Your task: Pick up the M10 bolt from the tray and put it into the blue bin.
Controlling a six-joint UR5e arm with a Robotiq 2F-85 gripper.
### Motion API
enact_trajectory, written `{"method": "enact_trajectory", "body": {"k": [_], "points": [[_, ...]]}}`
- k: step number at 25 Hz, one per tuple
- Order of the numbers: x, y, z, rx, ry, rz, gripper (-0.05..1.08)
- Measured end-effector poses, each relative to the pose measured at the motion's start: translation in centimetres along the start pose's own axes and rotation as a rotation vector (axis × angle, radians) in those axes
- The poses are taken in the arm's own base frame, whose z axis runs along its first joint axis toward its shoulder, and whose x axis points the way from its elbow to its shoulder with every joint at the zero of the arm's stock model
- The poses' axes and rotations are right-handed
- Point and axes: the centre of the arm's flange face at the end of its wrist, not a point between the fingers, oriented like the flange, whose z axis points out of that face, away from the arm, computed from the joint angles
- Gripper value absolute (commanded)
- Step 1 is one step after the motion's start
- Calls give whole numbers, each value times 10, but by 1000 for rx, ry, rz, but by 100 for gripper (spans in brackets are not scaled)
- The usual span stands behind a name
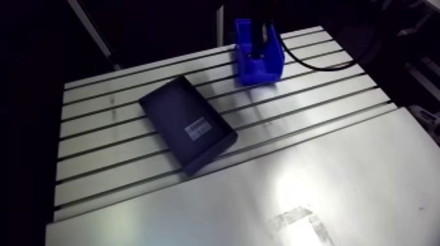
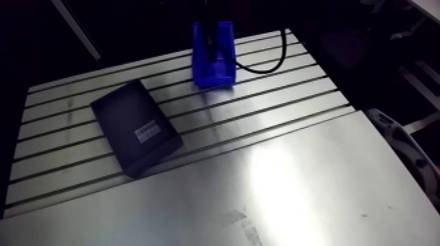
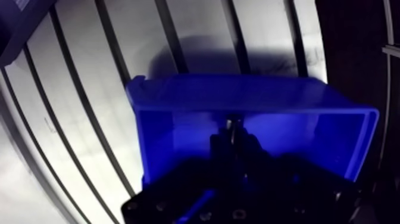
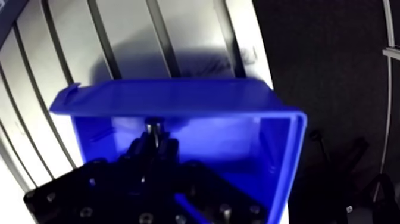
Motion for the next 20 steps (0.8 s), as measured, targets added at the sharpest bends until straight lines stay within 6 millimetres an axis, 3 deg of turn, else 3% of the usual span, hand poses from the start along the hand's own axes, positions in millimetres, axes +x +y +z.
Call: {"method": "enact_trajectory", "body": {"k": [5, 7, 10, 11, 20], "points": [[-1, 0, 6, 10, -19, -1, 97], [-2, 0, 8, 14, -27, -2, 85], [-2, 0, 10, 16, -32, -3, 5], [-2, 0, 9, 16, -33, -3, 0], [4, -1, -5, -17, -40, 1, 0]]}}
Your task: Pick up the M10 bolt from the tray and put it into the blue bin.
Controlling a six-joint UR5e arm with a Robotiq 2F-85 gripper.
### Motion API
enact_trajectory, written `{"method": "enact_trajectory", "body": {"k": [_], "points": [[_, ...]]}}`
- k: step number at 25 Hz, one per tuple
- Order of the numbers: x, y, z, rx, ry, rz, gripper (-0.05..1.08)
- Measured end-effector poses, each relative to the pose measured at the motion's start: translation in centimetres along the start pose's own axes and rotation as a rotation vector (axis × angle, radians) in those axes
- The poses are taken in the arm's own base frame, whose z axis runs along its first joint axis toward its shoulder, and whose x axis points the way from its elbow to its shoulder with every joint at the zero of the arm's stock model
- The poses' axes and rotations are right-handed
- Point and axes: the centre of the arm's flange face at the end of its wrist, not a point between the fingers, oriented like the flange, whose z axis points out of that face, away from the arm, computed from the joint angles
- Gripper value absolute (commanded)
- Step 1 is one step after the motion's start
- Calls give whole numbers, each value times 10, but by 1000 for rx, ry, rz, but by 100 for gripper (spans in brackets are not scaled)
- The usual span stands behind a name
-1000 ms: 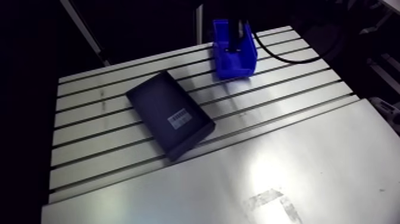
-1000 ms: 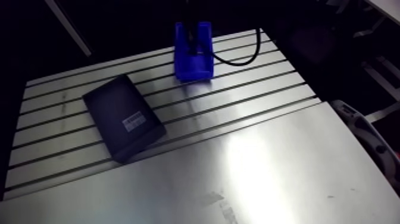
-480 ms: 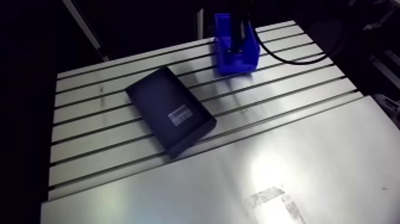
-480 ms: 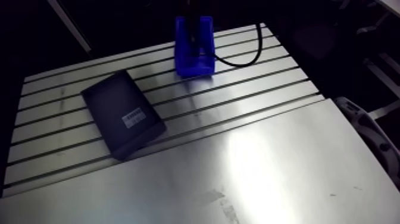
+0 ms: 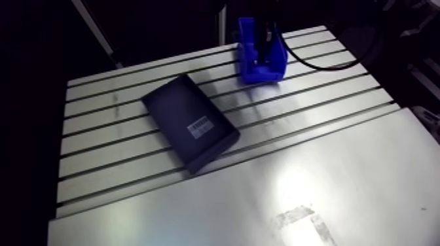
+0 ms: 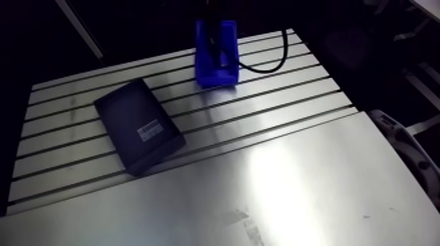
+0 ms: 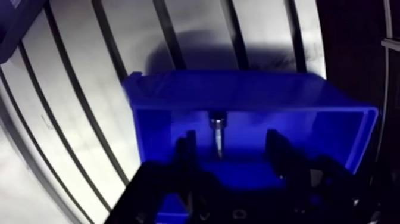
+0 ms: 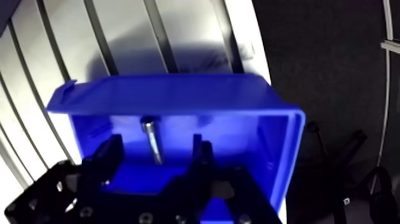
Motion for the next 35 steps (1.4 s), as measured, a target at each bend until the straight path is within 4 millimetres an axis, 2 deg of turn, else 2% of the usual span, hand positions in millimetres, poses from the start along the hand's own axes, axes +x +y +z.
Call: {"method": "enact_trajectory", "body": {"k": [4, 11, 18, 23, 35], "points": [[-4, -6, -30, -21, -18, 2, 0], [-23, -20, -89, -26, -47, 30, 0], [-30, -42, -148, -74, -48, 176, 0], [-23, -61, -187, -111, -30, 337, 0], [9, -116, -279, -186, 81, 812, 0]]}}
